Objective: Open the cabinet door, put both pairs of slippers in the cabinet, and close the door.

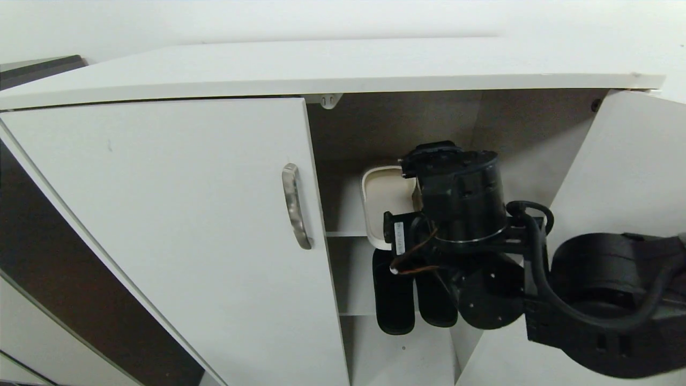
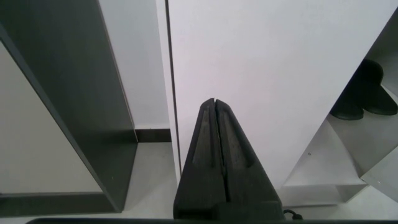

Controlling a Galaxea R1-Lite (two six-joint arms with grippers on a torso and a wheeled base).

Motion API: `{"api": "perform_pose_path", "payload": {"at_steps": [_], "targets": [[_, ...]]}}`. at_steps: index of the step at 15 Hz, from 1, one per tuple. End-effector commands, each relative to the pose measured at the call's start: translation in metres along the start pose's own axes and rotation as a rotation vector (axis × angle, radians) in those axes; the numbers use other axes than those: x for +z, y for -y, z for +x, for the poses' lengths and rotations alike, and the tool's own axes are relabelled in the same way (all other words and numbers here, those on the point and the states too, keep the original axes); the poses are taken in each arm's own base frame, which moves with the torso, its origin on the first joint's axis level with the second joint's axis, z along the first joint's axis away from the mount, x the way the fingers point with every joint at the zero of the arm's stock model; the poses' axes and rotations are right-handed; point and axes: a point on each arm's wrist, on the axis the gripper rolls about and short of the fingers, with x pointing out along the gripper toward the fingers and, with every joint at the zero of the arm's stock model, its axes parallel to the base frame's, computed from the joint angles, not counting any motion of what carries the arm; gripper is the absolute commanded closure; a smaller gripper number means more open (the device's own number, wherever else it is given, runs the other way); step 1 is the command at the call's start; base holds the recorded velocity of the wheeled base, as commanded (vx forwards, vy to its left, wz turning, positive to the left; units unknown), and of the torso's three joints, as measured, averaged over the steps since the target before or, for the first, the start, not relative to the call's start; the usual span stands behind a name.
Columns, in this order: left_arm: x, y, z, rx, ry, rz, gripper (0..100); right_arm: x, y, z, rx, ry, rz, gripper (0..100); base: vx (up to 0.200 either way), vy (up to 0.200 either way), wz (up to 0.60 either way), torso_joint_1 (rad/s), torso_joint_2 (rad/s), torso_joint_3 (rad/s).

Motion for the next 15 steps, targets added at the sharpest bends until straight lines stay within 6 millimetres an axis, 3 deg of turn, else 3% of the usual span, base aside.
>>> {"api": "perform_pose_path", "payload": {"at_steps": [1,6,15], "targets": [[0.0,0.0,0.0,0.001,-0.001,-0.001,100,-0.001,0.009,-0.024,0.042,0.034,0.023,100,0.0,0.0,0.0,0.0,0.0,0.0],[0.0,0.0,0.0,0.001,-0.001,-0.001,100,-0.011,0.014,-0.037,0.065,0.021,0.008,100,0.0,0.0,0.0,0.0,0.0,0.0],[0.0,0.0,0.0,0.001,-0.001,-0.001,100,-0.015,0.013,-0.037,0.065,0.011,-0.008,100,0.0,0.0,0.0,0.0,0.0,0.0]]}}
